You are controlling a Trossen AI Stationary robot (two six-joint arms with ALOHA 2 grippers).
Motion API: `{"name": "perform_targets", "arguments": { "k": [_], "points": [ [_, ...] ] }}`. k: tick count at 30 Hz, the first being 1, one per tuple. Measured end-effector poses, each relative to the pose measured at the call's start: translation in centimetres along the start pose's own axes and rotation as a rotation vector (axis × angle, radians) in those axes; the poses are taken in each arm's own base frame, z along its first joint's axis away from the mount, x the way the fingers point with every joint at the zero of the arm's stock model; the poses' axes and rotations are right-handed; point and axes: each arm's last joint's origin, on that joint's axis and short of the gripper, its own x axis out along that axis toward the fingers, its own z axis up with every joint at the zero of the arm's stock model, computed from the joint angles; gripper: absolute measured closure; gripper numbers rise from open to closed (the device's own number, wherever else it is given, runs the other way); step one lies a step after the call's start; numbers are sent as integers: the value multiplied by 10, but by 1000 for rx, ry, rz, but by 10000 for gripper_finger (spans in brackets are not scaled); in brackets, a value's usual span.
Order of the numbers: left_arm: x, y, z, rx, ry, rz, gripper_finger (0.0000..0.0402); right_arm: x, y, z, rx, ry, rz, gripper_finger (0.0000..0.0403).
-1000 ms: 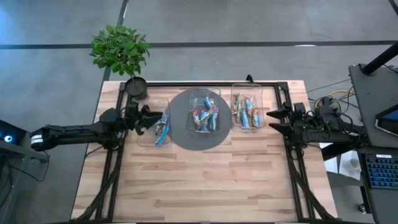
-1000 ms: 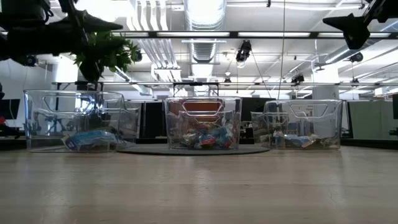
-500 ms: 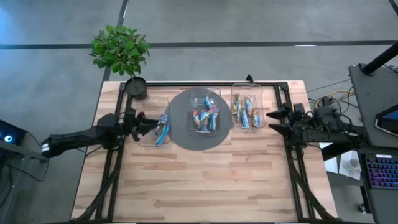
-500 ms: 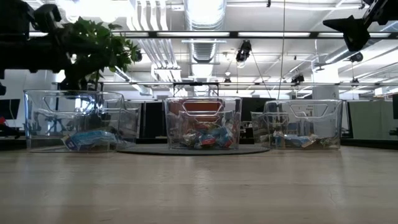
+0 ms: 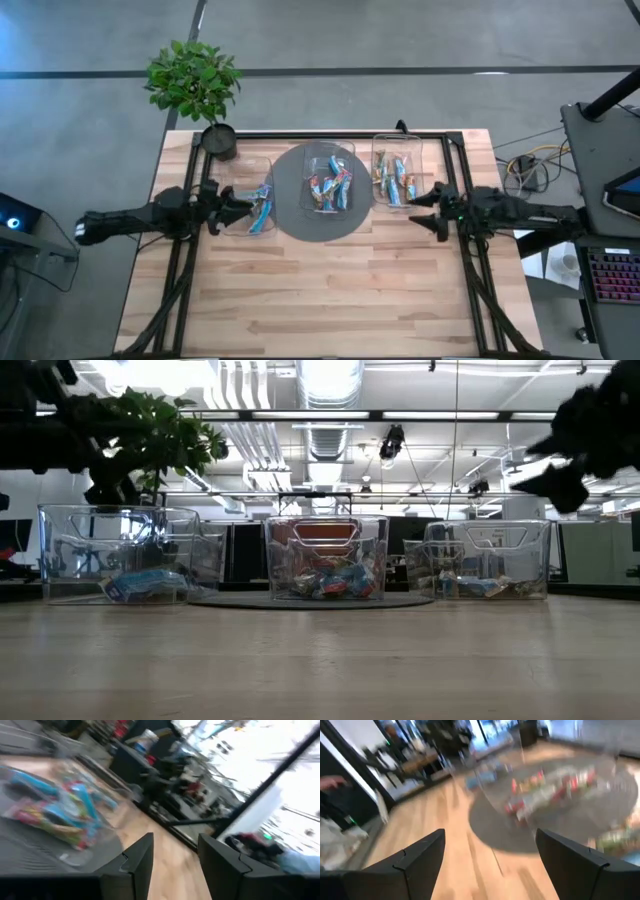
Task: Pick and place Granola Bars by type
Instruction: Return to Home Position
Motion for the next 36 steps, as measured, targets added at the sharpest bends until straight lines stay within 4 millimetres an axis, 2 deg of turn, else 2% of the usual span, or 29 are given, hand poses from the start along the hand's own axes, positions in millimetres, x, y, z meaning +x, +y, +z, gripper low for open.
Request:
{"name": "perform_targets", "arguments": {
  "k": [2, 13, 20, 36],
  "points": [
    [0, -4, -2, -2, 25, -40, 264, 6, -6, -13, -4, 46, -24, 101],
    [0, -8, -7, -6, 74, -81, 264, 7, -5, -11, -4, 14, -6, 101],
    [0, -8, -7, -6, 75, -81, 264, 15, -2, -7, 9, -233, 117, 101],
    [0, -6, -7, -5, 66, -69, 264, 15, -2, -7, 7, -234, 120, 101]
  ]
}}
